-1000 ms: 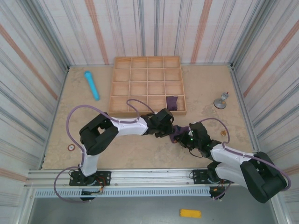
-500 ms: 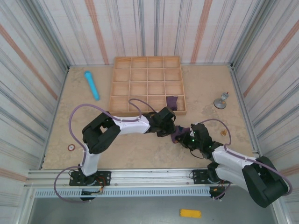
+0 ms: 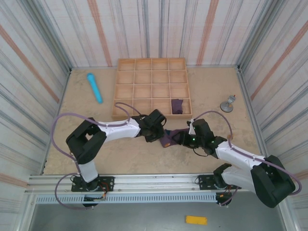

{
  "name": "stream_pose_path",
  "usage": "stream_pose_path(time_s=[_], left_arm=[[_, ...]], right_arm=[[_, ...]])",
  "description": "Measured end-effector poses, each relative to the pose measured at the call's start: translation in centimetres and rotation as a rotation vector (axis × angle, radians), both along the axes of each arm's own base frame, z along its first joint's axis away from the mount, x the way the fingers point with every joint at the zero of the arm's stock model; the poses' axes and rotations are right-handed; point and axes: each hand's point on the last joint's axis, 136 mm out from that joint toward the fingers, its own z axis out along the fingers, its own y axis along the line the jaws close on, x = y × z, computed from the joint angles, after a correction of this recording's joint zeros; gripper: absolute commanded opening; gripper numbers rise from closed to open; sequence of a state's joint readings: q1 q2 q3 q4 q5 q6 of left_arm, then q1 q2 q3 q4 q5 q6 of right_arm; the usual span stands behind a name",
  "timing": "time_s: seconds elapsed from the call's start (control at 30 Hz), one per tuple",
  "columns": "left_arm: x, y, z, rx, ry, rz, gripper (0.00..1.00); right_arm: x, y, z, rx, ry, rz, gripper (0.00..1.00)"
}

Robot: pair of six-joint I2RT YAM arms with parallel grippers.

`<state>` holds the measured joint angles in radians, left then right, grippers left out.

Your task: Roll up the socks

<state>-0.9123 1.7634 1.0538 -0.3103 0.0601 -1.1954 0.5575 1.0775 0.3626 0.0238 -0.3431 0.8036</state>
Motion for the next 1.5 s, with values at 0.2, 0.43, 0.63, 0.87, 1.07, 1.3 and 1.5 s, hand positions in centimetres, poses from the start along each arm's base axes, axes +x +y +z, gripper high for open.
stream_pose_path(time_s=[0.2, 0.43, 0.63, 0.87, 1.07, 1.3, 1.5], left_arm=[[-1.4, 3.2, 0.0, 0.062, 0.003, 0.051, 0.00], [-1.9, 4.6, 0.0, 0.091, 0.003, 0.072, 0.00], [-1.8, 4.7, 0.0, 0.095, -0.001, 0.073, 0.00], [-2.0, 4.6, 0.0, 0.101, -0.012, 0.067, 0.00], [-2.7, 4.7, 0.2, 0.102, -0.024, 0.057, 0.00], [-3.5, 4.8, 0.9, 0.090, -0.047, 0.071, 0.00], [-4.0, 5.7, 0.8, 0.104, -0.067, 0.117, 0.00]], right_arm=[[1.6, -1.6, 1.0, -0.124, -0.035, -0.067, 0.61], [1.2, -4.0, -0.9, -0.252, 0.020, -0.114, 0.55], [0.5, -3.7, -2.9, -0.271, 0.088, -0.088, 0.33], [1.2, -2.9, -3.9, -0.250, 0.088, -0.089, 0.00], [4.1, -1.2, -4.0, -0.245, 0.055, -0.082, 0.00], [7.9, 0.9, -3.8, -0.249, 0.006, -0.068, 0.00], [10.0, 2.3, -4.1, -0.234, -0.028, -0.055, 0.00]])
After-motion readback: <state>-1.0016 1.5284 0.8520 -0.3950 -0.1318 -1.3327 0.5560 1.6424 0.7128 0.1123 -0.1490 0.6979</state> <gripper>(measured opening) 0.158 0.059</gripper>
